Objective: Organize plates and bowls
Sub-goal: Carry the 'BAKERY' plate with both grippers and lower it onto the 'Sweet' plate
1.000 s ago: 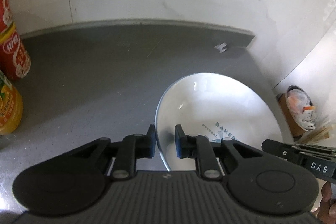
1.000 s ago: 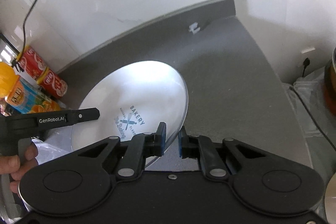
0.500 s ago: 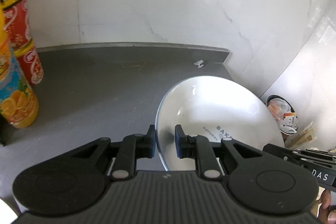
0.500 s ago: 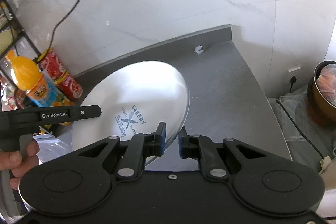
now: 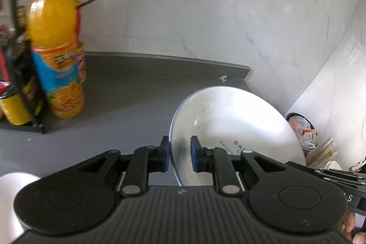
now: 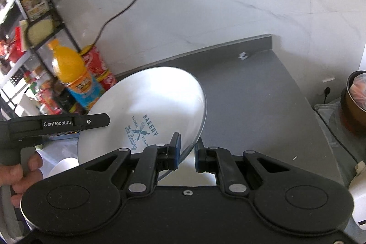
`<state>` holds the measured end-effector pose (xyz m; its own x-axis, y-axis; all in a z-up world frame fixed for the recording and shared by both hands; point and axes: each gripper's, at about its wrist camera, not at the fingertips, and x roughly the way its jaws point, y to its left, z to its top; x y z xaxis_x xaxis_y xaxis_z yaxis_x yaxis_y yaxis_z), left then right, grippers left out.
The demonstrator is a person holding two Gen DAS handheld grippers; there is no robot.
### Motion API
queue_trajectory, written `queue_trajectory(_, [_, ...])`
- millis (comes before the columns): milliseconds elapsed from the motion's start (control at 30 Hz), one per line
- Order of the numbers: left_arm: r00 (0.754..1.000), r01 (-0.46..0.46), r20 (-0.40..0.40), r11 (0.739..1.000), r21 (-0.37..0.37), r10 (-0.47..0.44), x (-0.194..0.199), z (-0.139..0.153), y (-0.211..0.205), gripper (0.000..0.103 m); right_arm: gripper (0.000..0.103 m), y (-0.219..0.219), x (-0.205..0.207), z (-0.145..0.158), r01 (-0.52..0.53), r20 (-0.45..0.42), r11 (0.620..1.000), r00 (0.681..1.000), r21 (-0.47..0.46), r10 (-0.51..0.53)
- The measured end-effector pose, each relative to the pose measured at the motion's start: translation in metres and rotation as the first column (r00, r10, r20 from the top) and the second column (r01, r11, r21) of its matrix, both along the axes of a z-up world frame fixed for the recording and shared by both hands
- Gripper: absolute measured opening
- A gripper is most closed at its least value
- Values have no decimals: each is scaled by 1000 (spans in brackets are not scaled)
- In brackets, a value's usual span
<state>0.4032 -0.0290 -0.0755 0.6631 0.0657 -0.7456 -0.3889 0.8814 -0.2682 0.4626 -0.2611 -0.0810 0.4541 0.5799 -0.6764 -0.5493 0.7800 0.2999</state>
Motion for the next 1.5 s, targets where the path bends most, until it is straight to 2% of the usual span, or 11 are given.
queue_trajectory(333, [997, -82, 10, 996, 35, 82, -73, 24, 29, 17, 12, 34, -55, 9, -78, -1, 996, 997, 40, 78])
queue_trajectory(633, [993, -113, 15, 994, 11, 113, -116, 23, 73, 17, 12, 74, -91, 6, -108, 8, 993, 994, 44, 108])
queue_trajectory(933, [995, -95, -20, 995, -21, 95, -146, 5, 115, 17, 12, 115, -115, -5, -127, 14, 992, 992, 17, 127])
queue_trajectory(1133, [992, -110, -69, 993, -44, 107, -159, -11, 142, 17, 12, 143, -126, -20, -132, -20, 991, 991, -17, 132])
queue_trajectory(1500, [986, -116, -135, 988, -99, 102, -176, -40, 165, 17, 12, 162, -143, -41, -143, -64, 987, 988, -77, 138])
